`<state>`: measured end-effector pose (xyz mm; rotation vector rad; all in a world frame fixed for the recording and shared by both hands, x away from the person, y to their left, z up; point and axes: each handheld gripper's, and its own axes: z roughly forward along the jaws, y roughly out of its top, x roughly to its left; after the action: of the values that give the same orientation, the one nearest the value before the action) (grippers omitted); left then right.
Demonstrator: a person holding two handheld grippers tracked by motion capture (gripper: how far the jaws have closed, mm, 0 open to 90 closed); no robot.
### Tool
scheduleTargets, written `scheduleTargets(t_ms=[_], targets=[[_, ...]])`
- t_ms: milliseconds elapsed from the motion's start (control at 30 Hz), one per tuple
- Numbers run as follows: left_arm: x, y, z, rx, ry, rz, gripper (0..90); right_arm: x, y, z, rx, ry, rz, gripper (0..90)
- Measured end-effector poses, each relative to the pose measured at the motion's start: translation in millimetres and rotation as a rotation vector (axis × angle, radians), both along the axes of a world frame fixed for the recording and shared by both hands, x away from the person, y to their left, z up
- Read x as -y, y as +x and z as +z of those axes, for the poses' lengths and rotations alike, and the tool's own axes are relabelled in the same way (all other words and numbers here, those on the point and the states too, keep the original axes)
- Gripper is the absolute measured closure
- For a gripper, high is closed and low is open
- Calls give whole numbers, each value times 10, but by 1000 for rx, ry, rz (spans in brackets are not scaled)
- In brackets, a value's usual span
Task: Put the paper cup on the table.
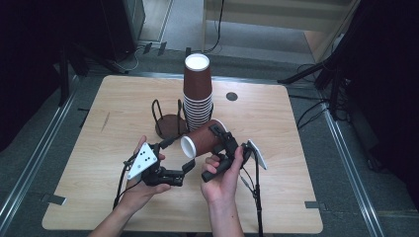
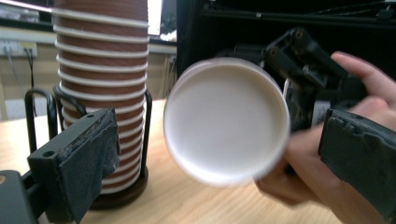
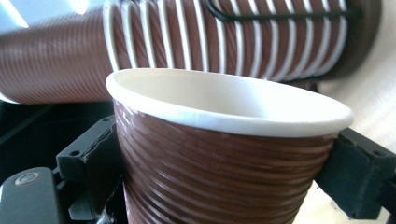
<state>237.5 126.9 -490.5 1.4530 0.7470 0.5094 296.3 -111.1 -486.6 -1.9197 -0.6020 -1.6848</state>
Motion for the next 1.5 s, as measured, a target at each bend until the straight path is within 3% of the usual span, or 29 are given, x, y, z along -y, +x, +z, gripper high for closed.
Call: scheduleTargets(t_ms=[100, 133, 367, 533, 667, 833, 900, 1000, 1167, 1233, 1367, 1500], targets=[[-14, -30, -19, -14, 14, 11, 0, 10, 17, 21, 14, -19, 0, 109], [-30, -37, -24, -26, 11, 11, 0, 6, 38, 50, 43, -46, 7, 110], [-226, -45, -131, -105, -16, 64, 0, 26, 52, 146, 120, -124, -25, 113], [-354, -66, -197, -119, 2, 83, 0, 82, 54, 187, 154, -183, -56, 113], [-456, -69, -235, -130, -13, 106, 0, 133, 45, 229, 180, -254, -87, 116], [-554, -80, -268, -136, -11, 127, 0, 196, 58, 270, 214, -292, -99, 117], [-598, -92, -286, -141, -10, 135, 0, 236, 61, 289, 245, -345, -109, 117], [-705, -102, -328, -145, 3, 165, 0, 271, 67, 286, 281, -379, -128, 117], [-815, -100, -352, -152, -1, 218, 0, 301, 77, 292, 296, -425, -158, 119], [-885, -105, -373, -156, 5, 239, 0, 324, 95, 288, 299, -465, -161, 119], [-934, -122, -396, -152, 17, 252, 0, 370, 116, 269, 290, -519, -171, 119], [-1003, -144, -437, -161, 40, 260, 0, 391, 132, 262, 296, -539, -167, 119]])
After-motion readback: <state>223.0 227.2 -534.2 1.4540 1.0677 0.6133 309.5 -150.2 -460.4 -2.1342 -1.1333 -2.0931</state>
